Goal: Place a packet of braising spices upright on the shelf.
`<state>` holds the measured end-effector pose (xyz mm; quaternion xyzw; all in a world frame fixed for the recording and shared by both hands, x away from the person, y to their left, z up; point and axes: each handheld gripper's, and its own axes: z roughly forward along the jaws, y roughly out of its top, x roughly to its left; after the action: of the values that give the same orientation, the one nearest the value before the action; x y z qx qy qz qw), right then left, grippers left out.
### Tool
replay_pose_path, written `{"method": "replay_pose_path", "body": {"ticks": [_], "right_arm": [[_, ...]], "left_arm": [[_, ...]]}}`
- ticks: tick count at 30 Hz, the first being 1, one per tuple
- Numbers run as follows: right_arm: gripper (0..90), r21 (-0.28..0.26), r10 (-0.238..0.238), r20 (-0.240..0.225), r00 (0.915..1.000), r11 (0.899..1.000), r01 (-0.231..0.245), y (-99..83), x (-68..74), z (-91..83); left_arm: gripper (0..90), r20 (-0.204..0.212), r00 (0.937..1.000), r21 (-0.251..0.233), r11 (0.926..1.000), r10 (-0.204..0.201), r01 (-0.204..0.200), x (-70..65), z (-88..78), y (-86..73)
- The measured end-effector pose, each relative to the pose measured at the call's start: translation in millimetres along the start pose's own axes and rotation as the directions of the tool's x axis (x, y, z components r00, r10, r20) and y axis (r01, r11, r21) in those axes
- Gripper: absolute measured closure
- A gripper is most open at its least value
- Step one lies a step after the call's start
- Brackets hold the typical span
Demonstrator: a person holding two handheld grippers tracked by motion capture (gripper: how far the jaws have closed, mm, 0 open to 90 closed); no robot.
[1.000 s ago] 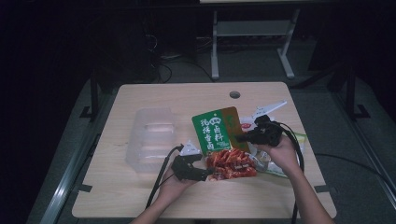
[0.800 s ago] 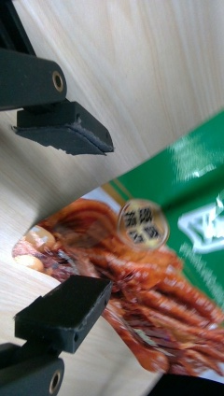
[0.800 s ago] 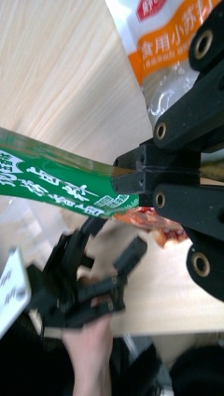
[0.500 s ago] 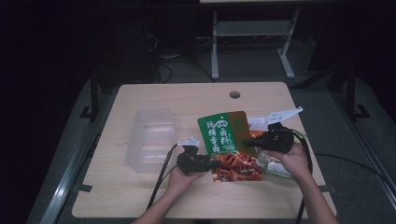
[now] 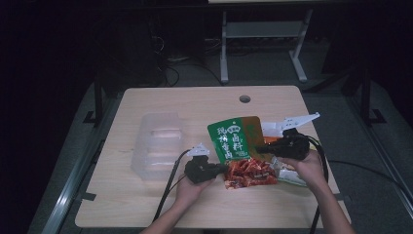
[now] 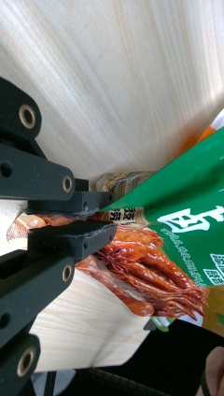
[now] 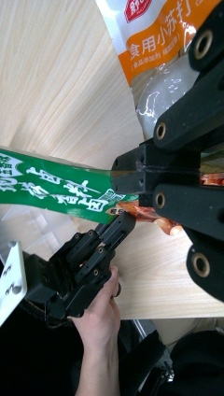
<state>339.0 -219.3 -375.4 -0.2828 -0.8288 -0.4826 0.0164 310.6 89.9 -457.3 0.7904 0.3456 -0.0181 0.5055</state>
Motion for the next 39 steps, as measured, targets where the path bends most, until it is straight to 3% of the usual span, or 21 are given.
{"method": "replay_pose_path", "body": {"ticks": [4,12,17,21,24,31,36,39], "right_arm": [[88.9,0.019,0.003,0.015,0.9999,1.0,-0.004,0.3,0.5,0.9],[83.4,0.111,0.01,0.019,0.9998,0.994,-0.012,1.0,0.5,12.3],[80.9,0.157,0.006,0.043,0.9991,0.988,-0.013,6.8,2.5,18.9],[81.6,0.194,0.012,0.049,0.9987,0.981,-0.022,9.9,3.8,25.4],[88.0,0.212,0.004,0.061,0.9982,0.977,-0.016,10.9,5.5,28.0],[89.4,0.156,0.016,0.029,0.9995,0.987,-0.02,10.4,9.7,20.0],[89.6,0.116,-0.027,0.035,0.999,0.993,0.023,15.4,22.1,12.9],[89.6,0.094,-0.056,0.04,0.9977,0.994,0.052,19.7,30.0,9.8]], "left_arm": [[84.8,-0.031,0.9989,0.01,0.9993,0.036,-0.036,-4.0,-1.0,0.2],[84.9,-0.067,0.993,0.033,0.9949,0.098,-0.096,-7.7,-1.2,0.9],[85.0,-0.076,0.9914,0.043,0.9937,0.107,-0.104,-8.1,-2.2,0.8],[84.9,-0.083,0.9902,0.048,0.9929,0.112,-0.109,-10.7,-3.0,0.4],[84.6,-0.083,0.9876,0.051,0.9903,0.134,-0.13,-11.1,-5.0,-0.2],[76.9,-0.084,0.9853,0.017,0.9888,0.149,-0.148,-14.6,-17.3,-0.3],[68.0,-0.116,0.9769,0.021,0.9838,0.179,-0.178,-17.6,-27.4,-1.6],[63.9,-0.113,0.979,0.013,0.9855,0.17,-0.169,-18.2,-32.9,-2.3]]}}
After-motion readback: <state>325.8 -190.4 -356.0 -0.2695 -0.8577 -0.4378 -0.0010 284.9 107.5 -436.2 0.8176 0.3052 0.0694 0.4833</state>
